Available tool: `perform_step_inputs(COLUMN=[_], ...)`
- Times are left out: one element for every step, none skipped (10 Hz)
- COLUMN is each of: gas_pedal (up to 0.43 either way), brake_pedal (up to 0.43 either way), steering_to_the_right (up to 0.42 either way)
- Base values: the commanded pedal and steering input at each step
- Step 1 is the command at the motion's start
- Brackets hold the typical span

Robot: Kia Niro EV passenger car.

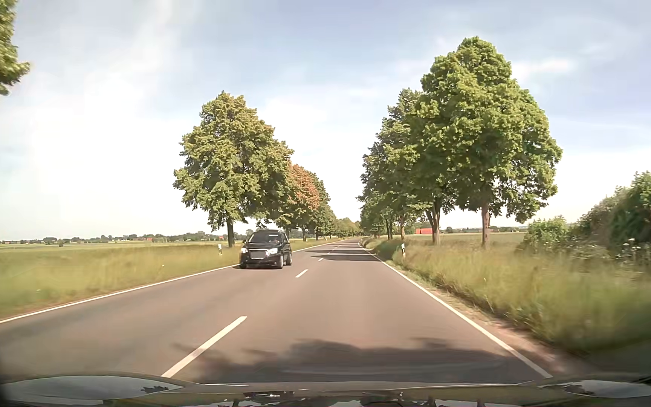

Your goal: Follow the waypoints while adhering to traffic rules and regulations

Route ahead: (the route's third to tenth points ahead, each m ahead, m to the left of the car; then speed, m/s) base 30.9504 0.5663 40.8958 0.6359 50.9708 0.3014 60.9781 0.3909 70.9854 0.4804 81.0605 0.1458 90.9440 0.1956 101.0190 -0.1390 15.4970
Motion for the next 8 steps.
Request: perform_step_inputs(gas_pedal=[0.150, 0.150, 0.150, 0.150, 0.150, 0.150, 0.150, 0.150], brake_pedal=[0.000, 0.000, 0.000, 0.000, 0.000, 0.000, 0.000, 0.000], steering_to_the_right=[-0.001, -0.001, -0.001, -0.001, -0.001, -0.001, -0.001, -0.002])
